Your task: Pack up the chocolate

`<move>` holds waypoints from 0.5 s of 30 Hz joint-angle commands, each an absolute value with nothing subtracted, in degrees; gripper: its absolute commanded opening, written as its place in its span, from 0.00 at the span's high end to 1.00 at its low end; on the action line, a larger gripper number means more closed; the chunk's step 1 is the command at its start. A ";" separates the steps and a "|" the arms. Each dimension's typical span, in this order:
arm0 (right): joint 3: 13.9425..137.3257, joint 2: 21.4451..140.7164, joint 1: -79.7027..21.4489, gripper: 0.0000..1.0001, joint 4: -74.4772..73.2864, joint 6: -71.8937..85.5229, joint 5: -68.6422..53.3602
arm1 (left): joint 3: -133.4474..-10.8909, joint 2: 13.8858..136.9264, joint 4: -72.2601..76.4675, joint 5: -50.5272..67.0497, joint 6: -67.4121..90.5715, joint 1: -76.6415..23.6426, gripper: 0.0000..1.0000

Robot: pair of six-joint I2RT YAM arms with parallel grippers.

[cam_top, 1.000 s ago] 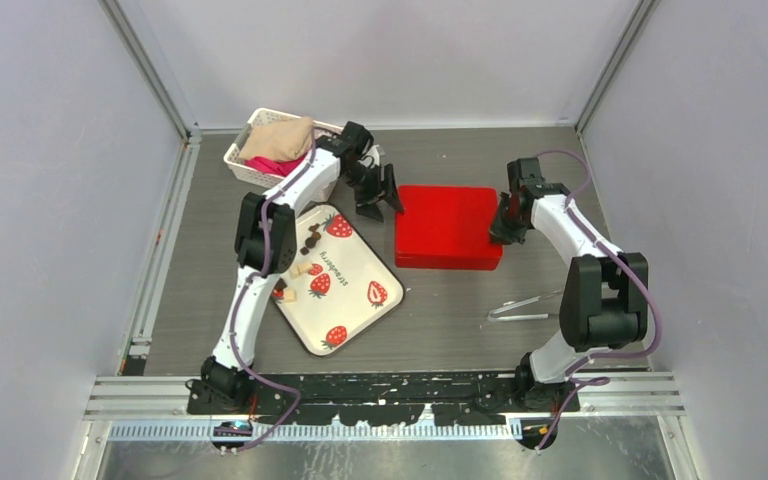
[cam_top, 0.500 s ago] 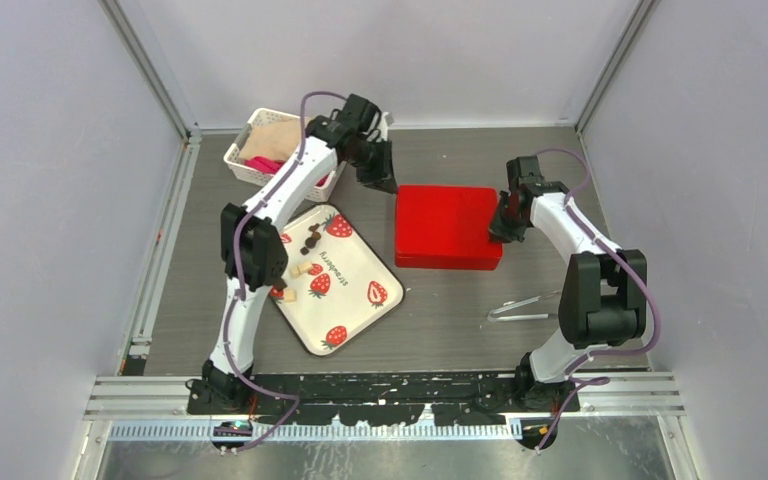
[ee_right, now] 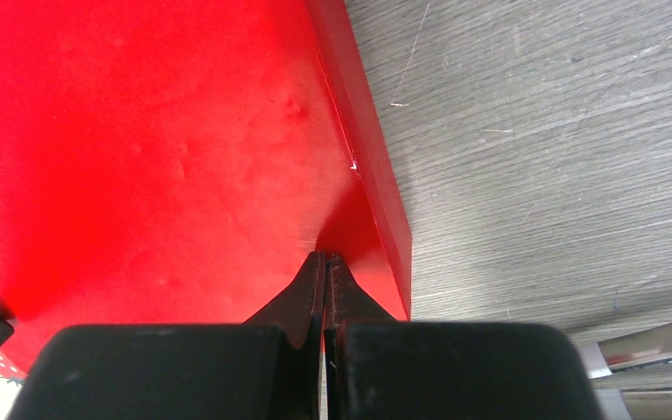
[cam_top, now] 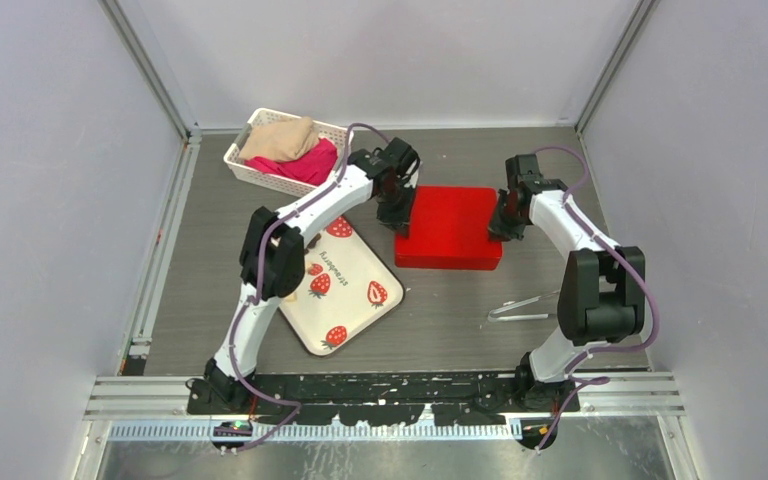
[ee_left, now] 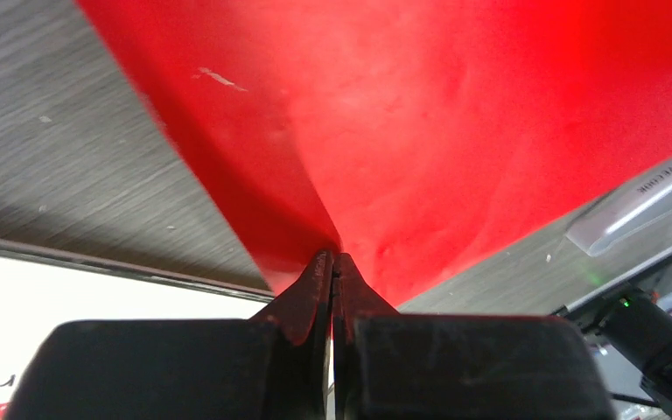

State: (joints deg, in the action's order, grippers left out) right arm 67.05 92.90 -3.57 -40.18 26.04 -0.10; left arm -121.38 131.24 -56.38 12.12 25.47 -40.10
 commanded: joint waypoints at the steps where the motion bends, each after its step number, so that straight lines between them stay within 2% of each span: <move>1: 67.98 93.10 -3.67 0.99 -41.03 24.96 1.20 | -119.98 133.71 -60.54 6.47 25.63 -39.47 1.00; 9: 70.18 91.53 -3.61 0.99 -41.68 25.15 0.79 | -135.05 129.42 -59.41 1.74 23.57 -39.18 1.00; 15: 73.80 86.79 -3.61 0.99 -41.14 26.16 1.33 | -140.72 129.83 -55.74 -1.38 24.24 -38.33 1.00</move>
State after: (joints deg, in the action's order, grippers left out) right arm 68.88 92.47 -3.60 -42.04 25.76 0.16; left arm -136.35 131.44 -58.08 2.66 24.86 -39.16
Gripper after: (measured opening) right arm 0.028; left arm 0.006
